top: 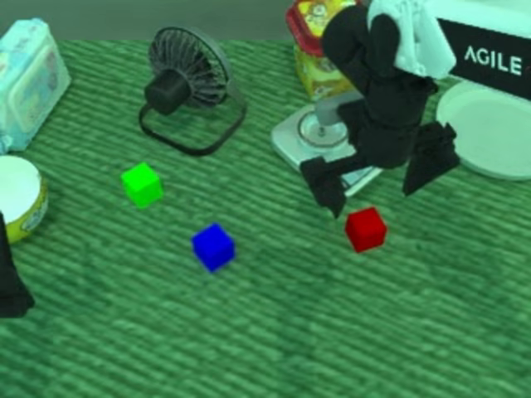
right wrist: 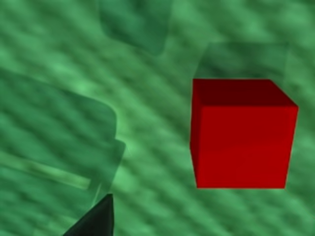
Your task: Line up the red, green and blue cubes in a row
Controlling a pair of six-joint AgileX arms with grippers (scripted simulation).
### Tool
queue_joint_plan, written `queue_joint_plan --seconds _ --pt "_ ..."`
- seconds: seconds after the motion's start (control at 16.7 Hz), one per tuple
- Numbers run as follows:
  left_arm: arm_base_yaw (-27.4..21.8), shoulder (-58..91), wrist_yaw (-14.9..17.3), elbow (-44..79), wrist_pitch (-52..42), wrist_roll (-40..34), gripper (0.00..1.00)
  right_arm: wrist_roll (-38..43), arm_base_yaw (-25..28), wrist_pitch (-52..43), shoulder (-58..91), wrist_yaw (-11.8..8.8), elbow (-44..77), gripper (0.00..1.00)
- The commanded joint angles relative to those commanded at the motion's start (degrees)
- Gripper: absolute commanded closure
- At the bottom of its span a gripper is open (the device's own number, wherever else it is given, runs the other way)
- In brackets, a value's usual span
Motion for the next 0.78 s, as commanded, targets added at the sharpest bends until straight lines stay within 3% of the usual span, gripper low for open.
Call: queue_joint_plan --seconds 0.48,0.78 --pt "0.0 0.0 0.0 0.0 0.0 0.0 0.0 0.2 0.3 15.1 5.9 0.1 -9.0 0.0" --pt "0.0 0.0 0.0 0.0 0.0 0.0 0.0 0.2 0.4 16.4 6.6 0.1 -9.9 0.0"
